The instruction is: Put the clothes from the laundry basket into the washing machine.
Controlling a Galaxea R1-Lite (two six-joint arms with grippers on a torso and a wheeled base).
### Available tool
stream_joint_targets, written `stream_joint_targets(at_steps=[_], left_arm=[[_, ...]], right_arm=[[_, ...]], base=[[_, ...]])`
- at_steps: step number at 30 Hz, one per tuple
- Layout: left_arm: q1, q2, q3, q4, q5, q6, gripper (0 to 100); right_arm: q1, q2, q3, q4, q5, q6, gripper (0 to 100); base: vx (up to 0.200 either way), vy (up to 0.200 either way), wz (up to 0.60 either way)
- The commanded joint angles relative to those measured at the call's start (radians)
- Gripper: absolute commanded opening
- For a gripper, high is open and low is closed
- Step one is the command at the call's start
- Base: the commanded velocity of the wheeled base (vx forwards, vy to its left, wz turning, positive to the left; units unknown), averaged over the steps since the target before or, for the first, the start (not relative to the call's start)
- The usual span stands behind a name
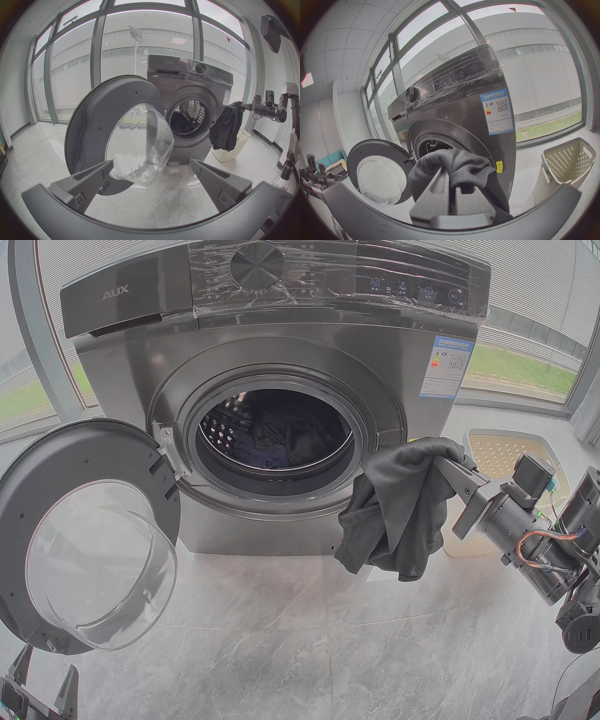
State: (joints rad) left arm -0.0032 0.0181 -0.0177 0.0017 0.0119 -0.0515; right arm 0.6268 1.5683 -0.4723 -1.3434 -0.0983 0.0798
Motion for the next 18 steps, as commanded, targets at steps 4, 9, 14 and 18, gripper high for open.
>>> stream_joint_targets(at_steps=[4,9,14,18], left_arm=[[0.0,-0.017,0.016,0.0,0.0,-0.001,100],[0.0,-0.017,0.016,0.0,0.0,-0.001,100],[0.0,-0.017,0.016,0.0,0.0,-0.001,100],[0.0,-0.017,0.016,0.0,0.0,-0.001,100]], right_arm=[[0.001,0.006,0.0,0.0,0.0,0.0,0],[0.002,0.006,0.0,0.0,0.0,0.0,0],[0.002,0.007,0.0,0.0,0.0,0.0,0],[0.002,0.012,0.001,0.0,0.0,0.0,0]], base=[[0.0,0.0,0.0],[0.0,0.0,0.0],[-0.08,-0.08,0.0],[0.0,0.0,0.0]])
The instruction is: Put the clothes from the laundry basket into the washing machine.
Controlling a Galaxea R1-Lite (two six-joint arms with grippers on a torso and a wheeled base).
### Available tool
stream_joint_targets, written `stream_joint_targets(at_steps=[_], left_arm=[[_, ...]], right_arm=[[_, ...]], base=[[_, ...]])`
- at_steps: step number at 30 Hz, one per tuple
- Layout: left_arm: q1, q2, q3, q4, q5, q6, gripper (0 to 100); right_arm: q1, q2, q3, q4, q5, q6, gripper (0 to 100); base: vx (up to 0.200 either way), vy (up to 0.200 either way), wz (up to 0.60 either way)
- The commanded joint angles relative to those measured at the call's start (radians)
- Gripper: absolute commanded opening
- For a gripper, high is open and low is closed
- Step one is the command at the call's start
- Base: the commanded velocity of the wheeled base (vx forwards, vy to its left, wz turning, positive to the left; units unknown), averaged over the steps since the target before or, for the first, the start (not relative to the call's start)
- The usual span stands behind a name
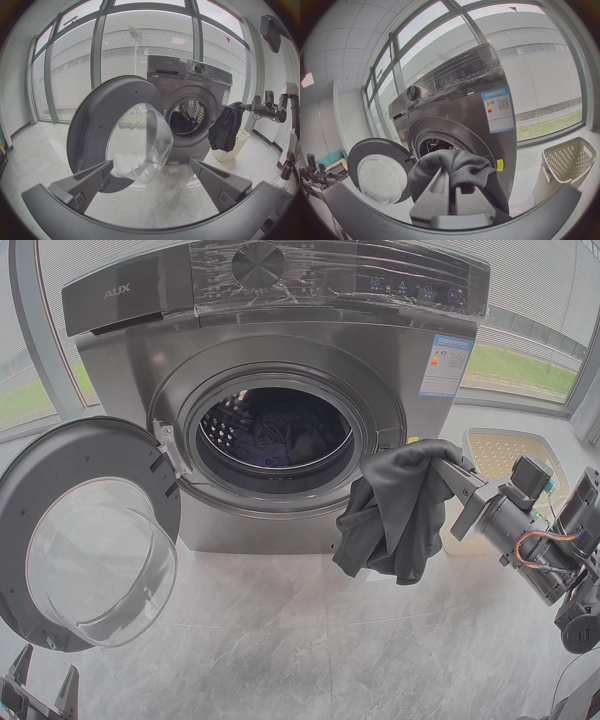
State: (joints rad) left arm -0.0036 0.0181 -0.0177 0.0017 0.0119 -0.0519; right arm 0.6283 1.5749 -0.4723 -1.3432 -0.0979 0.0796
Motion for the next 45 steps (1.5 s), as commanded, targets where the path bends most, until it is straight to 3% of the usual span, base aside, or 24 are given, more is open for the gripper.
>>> stream_joint_targets(at_steps=[1,14,20,45], left_arm=[[0.001,-0.017,0.016,0.0,0.0,0.0,100],[0.001,-0.017,0.016,0.0,0.0,0.0,100],[0.001,-0.017,0.016,0.0,0.0,0.0,100],[0.002,-0.018,0.016,-0.003,0.005,0.0,100]], right_arm=[[0.001,0.008,0.003,-0.001,0.0,0.0,0],[0.014,0.017,0.017,-0.017,0.0,0.0,0],[0.014,0.03,0.015,-0.022,0.001,0.0,0],[0.019,0.047,0.018,-0.024,0.001,0.002,0]], base=[[0.0,0.0,0.0],[0.0,0.0,0.0],[0.0,0.2,0.0],[0.0,0.0,0.0]])
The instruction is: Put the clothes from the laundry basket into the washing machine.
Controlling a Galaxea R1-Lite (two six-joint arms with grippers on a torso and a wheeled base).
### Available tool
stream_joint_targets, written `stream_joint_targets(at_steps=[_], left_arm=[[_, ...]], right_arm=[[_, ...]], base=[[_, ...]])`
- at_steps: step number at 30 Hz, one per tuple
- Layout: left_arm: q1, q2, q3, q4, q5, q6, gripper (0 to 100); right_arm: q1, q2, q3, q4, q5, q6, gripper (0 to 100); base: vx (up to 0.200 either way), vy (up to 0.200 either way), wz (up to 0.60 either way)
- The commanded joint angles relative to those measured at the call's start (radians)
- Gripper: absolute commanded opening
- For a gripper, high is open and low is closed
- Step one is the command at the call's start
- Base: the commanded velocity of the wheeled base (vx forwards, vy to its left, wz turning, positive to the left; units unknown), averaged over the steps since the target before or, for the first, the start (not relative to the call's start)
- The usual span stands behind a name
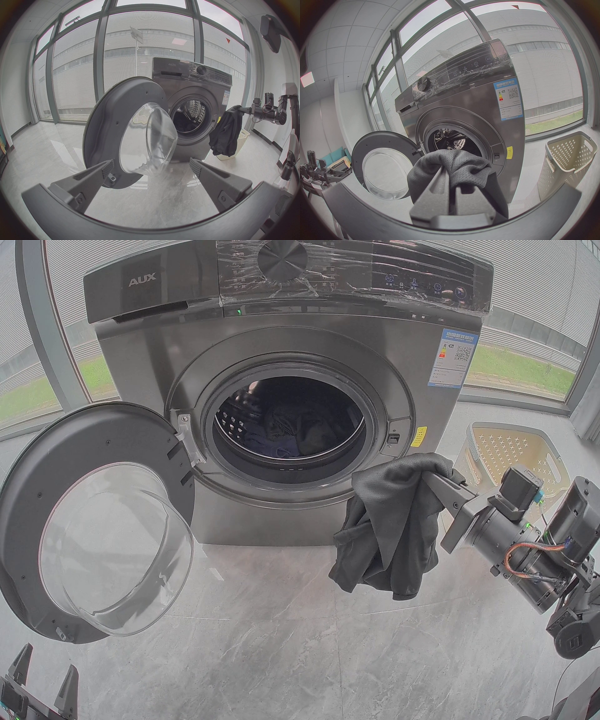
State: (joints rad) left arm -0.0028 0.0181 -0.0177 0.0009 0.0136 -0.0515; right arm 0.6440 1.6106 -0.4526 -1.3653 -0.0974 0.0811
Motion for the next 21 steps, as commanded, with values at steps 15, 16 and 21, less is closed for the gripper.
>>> stream_joint_targets(at_steps=[15,16,21], left_arm=[[0.01,0.048,-0.188,-0.124,-0.073,-0.067,100],[0.01,0.074,-0.217,-0.122,-0.093,-0.065,100],[0.029,0.349,-0.265,-0.116,-0.294,-0.007,100]], right_arm=[[0.1,0.23,-0.222,-0.046,-0.018,0.052,0],[0.101,0.233,-0.236,-0.044,-0.016,0.051,0],[0.109,0.275,-0.383,0.011,-0.004,0.049,0]], base=[[0.0,0.0,0.0],[0.0,0.0,0.0],[0.0,0.0,0.0]])
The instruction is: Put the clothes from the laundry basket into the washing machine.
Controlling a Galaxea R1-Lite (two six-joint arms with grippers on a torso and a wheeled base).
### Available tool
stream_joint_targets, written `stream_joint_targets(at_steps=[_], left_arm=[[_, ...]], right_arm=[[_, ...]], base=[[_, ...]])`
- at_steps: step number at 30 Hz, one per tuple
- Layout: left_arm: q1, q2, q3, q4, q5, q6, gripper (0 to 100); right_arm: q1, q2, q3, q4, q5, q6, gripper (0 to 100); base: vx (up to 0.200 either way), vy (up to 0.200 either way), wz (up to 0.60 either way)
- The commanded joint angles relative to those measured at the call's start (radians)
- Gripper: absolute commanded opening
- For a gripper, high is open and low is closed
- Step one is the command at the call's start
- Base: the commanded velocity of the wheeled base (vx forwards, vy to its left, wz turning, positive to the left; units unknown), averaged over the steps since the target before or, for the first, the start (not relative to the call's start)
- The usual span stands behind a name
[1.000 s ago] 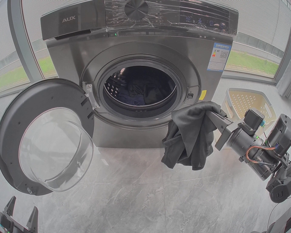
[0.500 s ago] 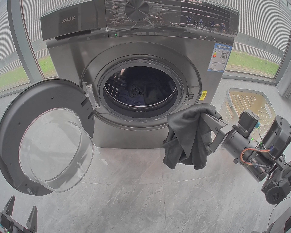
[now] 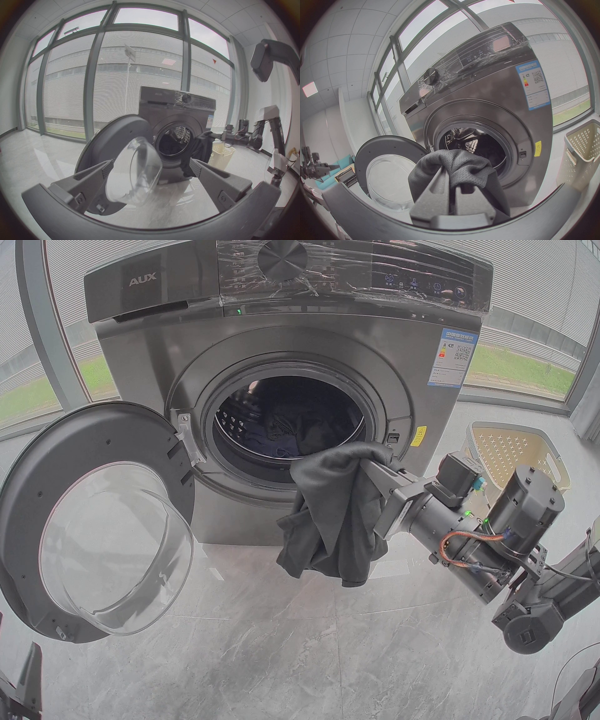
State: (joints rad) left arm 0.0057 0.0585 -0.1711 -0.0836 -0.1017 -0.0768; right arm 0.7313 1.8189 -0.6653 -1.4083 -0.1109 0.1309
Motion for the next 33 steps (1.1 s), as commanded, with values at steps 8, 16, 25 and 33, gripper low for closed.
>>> stream_joint_targets(at_steps=[8,16,25,33], left_arm=[[-0.124,0.67,-0.11,-0.226,-0.251,0.078,100],[-0.377,0.968,-0.179,-0.452,-0.268,-0.046,100],[-0.523,1.184,-0.203,-0.622,-0.116,-0.074,100],[-0.521,1.316,-0.199,-0.694,-0.156,-0.101,100]], right_arm=[[0.033,0.092,-0.25,0.095,0.037,0.0,0],[0.036,0.123,-0.267,0.094,0.054,0.001,0],[0.036,0.131,-0.286,0.095,0.054,0.001,0],[0.036,0.128,-0.286,0.097,0.053,0.001,0]], base=[[0.0,0.0,0.0],[0.0,0.0,0.0],[0.0,0.0,0.0],[0.0,0.0,0.0]])
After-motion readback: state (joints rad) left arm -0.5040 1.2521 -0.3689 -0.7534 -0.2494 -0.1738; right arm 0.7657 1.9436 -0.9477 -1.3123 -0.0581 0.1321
